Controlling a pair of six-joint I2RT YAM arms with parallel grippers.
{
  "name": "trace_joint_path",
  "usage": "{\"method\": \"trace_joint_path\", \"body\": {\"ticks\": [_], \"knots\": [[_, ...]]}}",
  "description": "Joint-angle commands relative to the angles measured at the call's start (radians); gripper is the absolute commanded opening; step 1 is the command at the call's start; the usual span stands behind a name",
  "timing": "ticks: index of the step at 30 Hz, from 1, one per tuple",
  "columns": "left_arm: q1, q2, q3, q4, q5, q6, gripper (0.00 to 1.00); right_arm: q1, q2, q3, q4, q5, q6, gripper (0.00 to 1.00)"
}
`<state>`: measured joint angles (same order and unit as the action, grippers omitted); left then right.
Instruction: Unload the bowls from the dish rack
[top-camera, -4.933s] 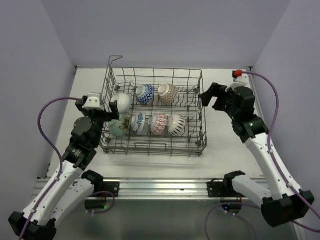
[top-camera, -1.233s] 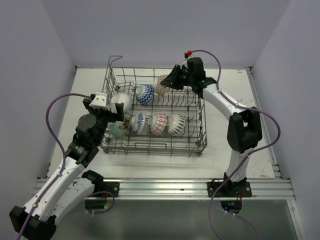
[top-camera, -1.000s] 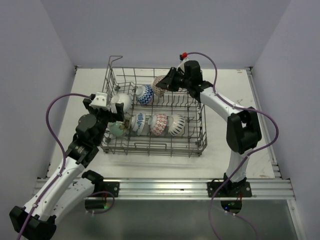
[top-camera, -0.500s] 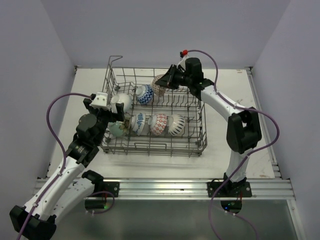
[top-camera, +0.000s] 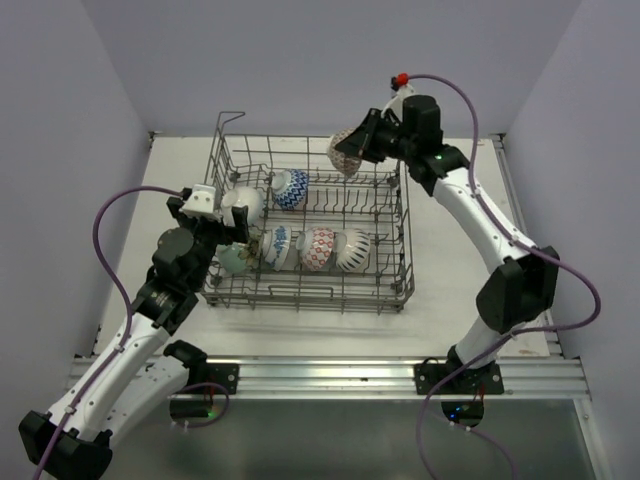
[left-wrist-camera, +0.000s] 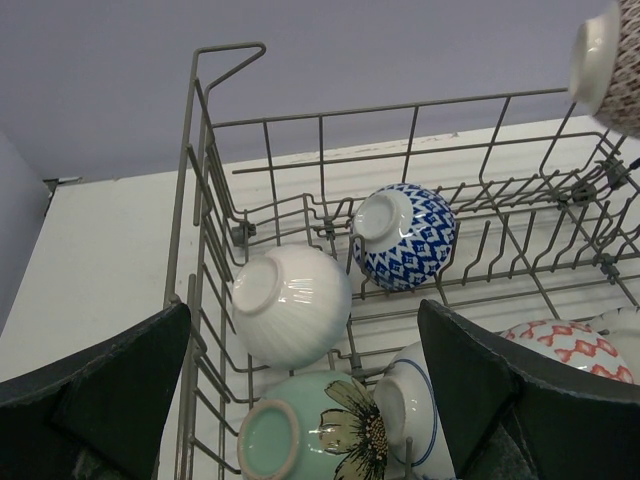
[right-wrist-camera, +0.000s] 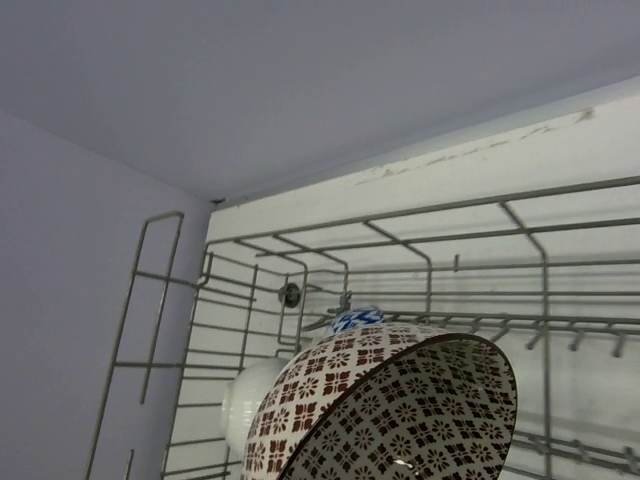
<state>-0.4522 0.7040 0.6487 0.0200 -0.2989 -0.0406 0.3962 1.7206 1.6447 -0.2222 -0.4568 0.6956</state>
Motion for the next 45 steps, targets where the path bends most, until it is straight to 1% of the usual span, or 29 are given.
{"method": "trace_joint_path", "body": {"ticks": [1, 2, 3, 4, 6, 8, 9, 12, 15, 19, 20, 23, 25, 26, 30, 36, 45], "knots": [[-0.005, -0.015, 0.032, 0.029, -0.003, 0.007, 1.0, -0.101, -0.167, 0.038, -0.096, 0.199, -0.108, 0.0], [-0.005, -0.015, 0.032, 0.029, -0.003, 0.005, 1.0, -0.132, -0.182, 0.029, -0.106, 0.201, -0.102, 0.0], [-0.005, -0.015, 0.034, 0.029, -0.003, 0.005, 1.0, -0.207, -0.206, 0.009, -0.109, 0.202, -0.094, 0.0], [-0.005, -0.017, 0.034, 0.029, -0.003, 0.005, 1.0, -0.239, -0.214, 0.004, -0.141, 0.214, -0.088, 0.0], [-0.005, -0.018, 0.034, 0.029, -0.005, 0.004, 1.0, -0.327, -0.22, -0.003, -0.176, 0.259, -0.096, 0.0], [-0.005, -0.018, 0.034, 0.029, -0.003, 0.005, 1.0, -0.376, -0.219, -0.014, -0.238, 0.32, -0.113, 0.0], [-0.005, -0.018, 0.034, 0.029, 0.0, 0.005, 1.0, -0.425, -0.219, -0.037, -0.25, 0.337, -0.114, 0.0], [-0.005, -0.017, 0.034, 0.029, 0.003, 0.005, 1.0, -0.482, -0.207, -0.1, -0.282, 0.403, -0.102, 0.0], [-0.005, -0.014, 0.034, 0.029, 0.006, 0.005, 1.0, -0.511, -0.152, -0.121, -0.316, 0.414, -0.096, 0.0], [-0.006, -0.017, 0.034, 0.029, 0.009, 0.004, 1.0, -0.519, -0.053, -0.129, -0.329, 0.411, -0.106, 0.0], [-0.006, -0.017, 0.034, 0.029, 0.009, 0.004, 1.0, -0.519, -0.006, -0.125, -0.328, 0.408, -0.108, 0.0], [-0.006, -0.015, 0.034, 0.029, 0.012, 0.004, 1.0, -0.52, 0.081, -0.079, -0.353, 0.399, -0.117, 0.0], [-0.005, -0.014, 0.035, 0.029, 0.015, 0.004, 1.0, -0.52, 0.135, -0.014, -0.388, 0.365, -0.126, 0.0], [-0.006, -0.014, 0.035, 0.029, 0.017, 0.004, 1.0, -0.52, 0.187, 0.01, -0.4, 0.362, -0.133, 0.0], [-0.006, -0.017, 0.035, 0.028, 0.007, 0.002, 1.0, -0.516, 0.295, 0.166, -0.511, 0.33, -0.182, 0.0], [-0.006, -0.02, 0.035, 0.029, 0.004, 0.004, 1.0, -0.511, 0.381, 0.294, -0.594, 0.359, -0.217, 0.0], [-0.006, -0.014, 0.035, 0.028, 0.012, 0.004, 1.0, -0.479, 0.5, 0.412, -0.655, 0.376, -0.231, 0.01]]}}
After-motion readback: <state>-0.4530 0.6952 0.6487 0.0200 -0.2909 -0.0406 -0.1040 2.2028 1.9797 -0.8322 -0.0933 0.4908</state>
